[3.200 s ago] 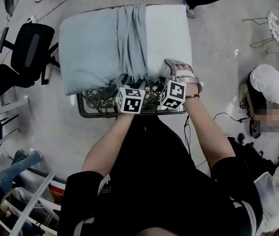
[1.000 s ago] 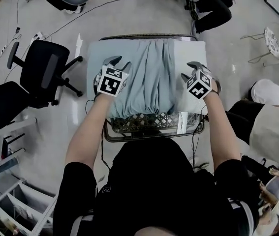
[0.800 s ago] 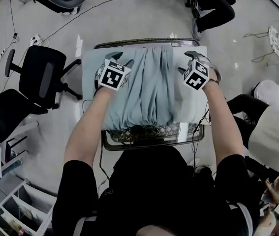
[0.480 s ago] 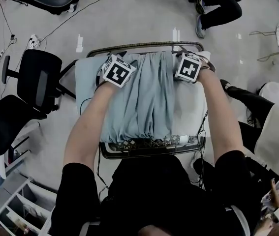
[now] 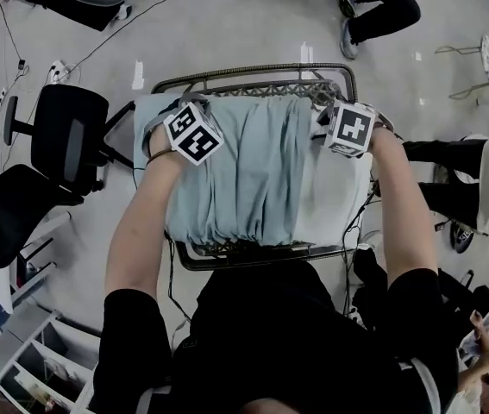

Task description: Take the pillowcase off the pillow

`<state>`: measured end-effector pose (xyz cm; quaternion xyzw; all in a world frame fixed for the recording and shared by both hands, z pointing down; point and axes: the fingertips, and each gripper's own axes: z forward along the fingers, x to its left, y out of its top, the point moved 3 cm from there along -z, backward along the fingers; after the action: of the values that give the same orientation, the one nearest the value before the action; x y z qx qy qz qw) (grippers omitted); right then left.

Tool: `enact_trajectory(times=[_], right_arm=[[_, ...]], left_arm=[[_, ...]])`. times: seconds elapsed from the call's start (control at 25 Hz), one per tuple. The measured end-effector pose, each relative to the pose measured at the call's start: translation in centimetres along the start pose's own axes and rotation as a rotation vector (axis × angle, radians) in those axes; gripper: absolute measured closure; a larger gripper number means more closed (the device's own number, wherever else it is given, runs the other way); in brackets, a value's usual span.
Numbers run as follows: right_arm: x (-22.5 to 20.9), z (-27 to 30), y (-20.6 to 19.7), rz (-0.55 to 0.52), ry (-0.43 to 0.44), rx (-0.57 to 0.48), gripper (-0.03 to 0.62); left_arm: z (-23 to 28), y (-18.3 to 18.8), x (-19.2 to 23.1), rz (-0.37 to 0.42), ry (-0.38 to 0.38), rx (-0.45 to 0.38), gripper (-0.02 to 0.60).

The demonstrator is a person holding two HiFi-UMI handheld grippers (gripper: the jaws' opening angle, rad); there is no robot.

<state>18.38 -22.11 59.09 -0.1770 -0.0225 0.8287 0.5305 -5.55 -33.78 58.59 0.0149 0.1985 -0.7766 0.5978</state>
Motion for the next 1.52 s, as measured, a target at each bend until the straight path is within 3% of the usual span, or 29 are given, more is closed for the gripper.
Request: enact_trajectory(times=[0.16,0.52,0.68,0.84,0.96,1.04,1.16,1.2,1.24,1.28,1.32,1.4,1.52], right_arm=[[2.4,-3.0,-1.0,0.042,-0.017,-0.084,0.476],[6.9,-5.2,-2.0,0.068,-0.025,-0.163,0.503],[8.1,-5.2,-1.8,0.033,-0.075,-0.17,0.505],[8.7,-5.4,0.0,-0.025,-0.154,-0.099,0.505],[9.1,-5.8,0.7,-0.038,-0.16,-0.114,0.505],[9.4,-6.2,0.9,-0.044,-0.16,-0.128,0.505],[10.1,-6.5,1.0,-0.043,-0.16,-0.152,0.505],[10.2,-6.4,0.9,-0.039,-0.16,-0.154,0.505],[10.2,-6.3,0.6,-0.033,-0.16,-0.15,0.505],[10.2,-6.0,0.1,-0.024,-0.161,-0.141,0.505],[10.0,-5.7,-0.4,-0.014,-0.164,-0.13,0.505],[9.7,-5.1,-1.4,0.008,-0.173,-0.123,0.509],[9.0,-5.0,-2.0,0.038,-0.18,-0.157,0.511]], left_arm=[[-3.9,-2.5,0.3,0.038,0.033,-0.011,0.577],[-10.3,-10.5,0.1,-0.084,0.074,-0.004,0.577],[-11.7,-13.3,-0.7,-0.155,0.108,0.003,0.575],[-11.9,-8.5,-2.1,-0.196,0.147,-0.107,0.556],[-11.9,-2.0,-4.8,-0.224,0.051,-0.266,0.421],[-11.3,1.2,-6.3,-0.228,-0.005,-0.326,0.389],[-9.1,2.7,-8.0,-0.204,-0.071,-0.303,0.377],[-8.5,2.5,-8.5,-0.193,-0.087,-0.284,0.392],[-8.0,2.1,-8.8,-0.169,-0.09,-0.257,0.451],[-7.6,1.5,-9.0,-0.122,-0.074,-0.218,0.546],[-7.3,0.8,-9.1,-0.054,-0.04,-0.174,0.574],[-7.0,-0.7,-8.8,0.074,0.031,-0.103,0.575],[-7.3,-3.2,-7.2,0.099,0.06,-0.059,0.577]])
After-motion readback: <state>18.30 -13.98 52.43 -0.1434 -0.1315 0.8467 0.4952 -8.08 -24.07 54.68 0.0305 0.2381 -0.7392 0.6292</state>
